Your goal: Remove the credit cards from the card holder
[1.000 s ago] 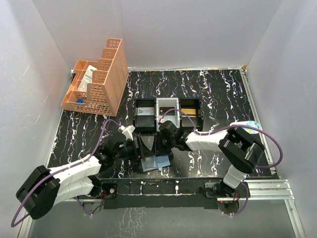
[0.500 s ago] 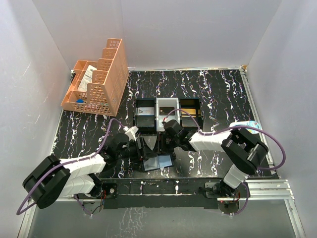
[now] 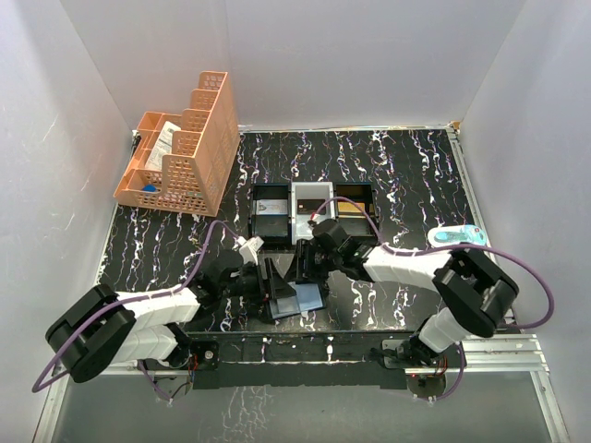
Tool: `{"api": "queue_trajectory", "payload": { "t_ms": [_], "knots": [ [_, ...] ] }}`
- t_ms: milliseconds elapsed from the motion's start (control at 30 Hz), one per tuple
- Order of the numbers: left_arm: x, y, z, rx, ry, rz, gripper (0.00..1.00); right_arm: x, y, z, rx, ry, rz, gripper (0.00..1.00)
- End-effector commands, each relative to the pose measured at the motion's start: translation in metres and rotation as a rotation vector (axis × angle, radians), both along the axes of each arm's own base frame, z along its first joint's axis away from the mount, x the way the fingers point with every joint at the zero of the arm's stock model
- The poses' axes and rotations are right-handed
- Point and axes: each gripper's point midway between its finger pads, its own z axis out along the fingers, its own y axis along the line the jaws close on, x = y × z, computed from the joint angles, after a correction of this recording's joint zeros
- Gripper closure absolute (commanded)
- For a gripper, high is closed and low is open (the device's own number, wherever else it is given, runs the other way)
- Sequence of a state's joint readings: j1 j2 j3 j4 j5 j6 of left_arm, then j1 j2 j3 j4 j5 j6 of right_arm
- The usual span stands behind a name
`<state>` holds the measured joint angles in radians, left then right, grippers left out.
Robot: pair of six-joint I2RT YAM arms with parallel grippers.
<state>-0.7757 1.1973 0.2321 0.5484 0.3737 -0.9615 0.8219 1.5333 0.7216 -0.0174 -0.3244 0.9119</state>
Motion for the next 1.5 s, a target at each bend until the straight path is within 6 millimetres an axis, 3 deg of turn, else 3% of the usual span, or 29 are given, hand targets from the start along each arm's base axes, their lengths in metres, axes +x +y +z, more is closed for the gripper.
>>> {"api": "queue_trajectory", "payload": {
  "t_ms": [0, 267, 433, 533, 633, 733, 867, 1000, 1100, 1200, 1333, 1467],
  "knots": [
    [0.006, -0.015, 0.023, -0.058, -0.056, -0.030, 0.39, 0.025, -0.025, 0.019, -0.088, -0.121, -0.100, 0.57],
    [0.013, -0.049, 0.023, -0.023, -0.065, -0.069, 0.43, 0.043, -0.079, 0.024, -0.227, -0.176, -0.238, 0.60],
    [0.005, -0.070, -0.001, 0.101, -0.051, -0.131, 0.43, 0.041, -0.084, 0.034, -0.192, -0.191, -0.265, 0.60],
    [0.001, -0.068, -0.014, 0.154, -0.028, -0.118, 0.43, 0.038, -0.080, 0.038, -0.152, -0.188, -0.257, 0.60],
    [0.006, -0.056, -0.005, 0.174, -0.063, -0.039, 0.43, 0.033, -0.071, 0.046, -0.089, -0.188, -0.217, 0.60],
    [0.012, -0.036, 0.027, 0.153, -0.150, 0.041, 0.41, 0.028, -0.061, 0.052, -0.036, -0.181, -0.173, 0.60],
    [0.019, 0.015, 0.040, 0.267, -0.189, 0.200, 0.41, 0.022, -0.045, 0.055, 0.012, -0.181, -0.104, 0.58],
    [0.024, 0.089, 0.028, 0.483, -0.165, 0.437, 0.37, 0.020, -0.030, 0.055, -0.124, -0.284, -0.083, 0.53],
    [0.021, 0.123, 0.028, 0.582, -0.162, 0.513, 0.30, 0.017, -0.015, 0.050, -0.183, -0.320, -0.047, 0.47],
    [0.018, 0.135, 0.026, 0.600, -0.149, 0.546, 0.21, 0.012, -0.003, 0.037, -0.269, -0.321, -0.006, 0.41],
    [0.015, 0.147, 0.020, 0.620, -0.121, 0.596, 0.18, 0.008, 0.014, 0.027, -0.346, -0.343, 0.030, 0.37],
    [0.014, 0.148, 0.023, 0.601, -0.121, 0.605, 0.11, 0.004, 0.023, 0.016, -0.398, -0.339, 0.066, 0.33]
  ]
}}
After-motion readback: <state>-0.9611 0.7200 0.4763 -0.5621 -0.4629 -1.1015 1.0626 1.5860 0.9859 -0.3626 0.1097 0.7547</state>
